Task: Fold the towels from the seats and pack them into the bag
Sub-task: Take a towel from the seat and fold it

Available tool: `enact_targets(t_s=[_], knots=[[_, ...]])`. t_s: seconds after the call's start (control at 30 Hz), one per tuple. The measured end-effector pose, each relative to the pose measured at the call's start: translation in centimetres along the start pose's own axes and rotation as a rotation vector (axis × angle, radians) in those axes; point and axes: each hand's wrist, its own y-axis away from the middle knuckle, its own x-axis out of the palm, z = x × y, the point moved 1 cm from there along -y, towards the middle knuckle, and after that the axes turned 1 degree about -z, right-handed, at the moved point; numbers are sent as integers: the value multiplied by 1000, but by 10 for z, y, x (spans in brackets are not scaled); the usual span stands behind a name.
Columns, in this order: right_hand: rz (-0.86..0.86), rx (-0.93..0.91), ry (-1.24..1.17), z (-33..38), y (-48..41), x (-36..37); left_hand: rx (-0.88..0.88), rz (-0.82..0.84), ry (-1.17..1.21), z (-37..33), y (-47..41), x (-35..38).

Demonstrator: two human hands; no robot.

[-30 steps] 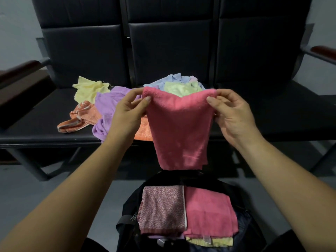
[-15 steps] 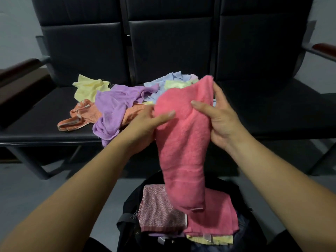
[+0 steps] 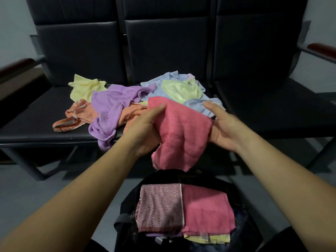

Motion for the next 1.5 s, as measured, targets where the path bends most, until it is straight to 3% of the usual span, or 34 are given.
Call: enact_targets(t_s=[0.07,0.13,0.23,0.33,0.4,0.6,0.7,0.77,0.87,1.0,1.2,1.27,1.5], knots=[[159,75,26,-9,2,2,35,-16,27,-3,-2,-3],[159,42,-47,-15,-1,4,74,12,-44,-5,-4,-9],[27,-75,-92,-10,-4,4,140,36,-311,-10,-6,-21],[-113,-172,46,-6,-4,-6,192,27,-634,-12,-6,-35],[-195,-223,165,-6,-2,-9,201,-5,-710,-10,-5,-37],[-282,-276,102,-8,-2,-14,163,-67,-545,1,-7,-30],[-202,-258,93,-5,-2,-18,140,-36,-488,7,-10,-29],[-107,-247,246,-4,-1,-23,168,-67,-500,10,-11,-29],[-152,-284,635,-4,1,-32,308,-178,-692,12,-11,-30],[-330,-391,743,-4,5,-43,462,-218,-815,13,-10,-25],[-337,-434,885,1,19,-57,457,-81,-611,23,2,-2],[-347,-417,836,0,22,-61,499,-65,-633,28,6,8],[-331,-233,7,-5,26,-73,534,-85,-573,44,9,21]])
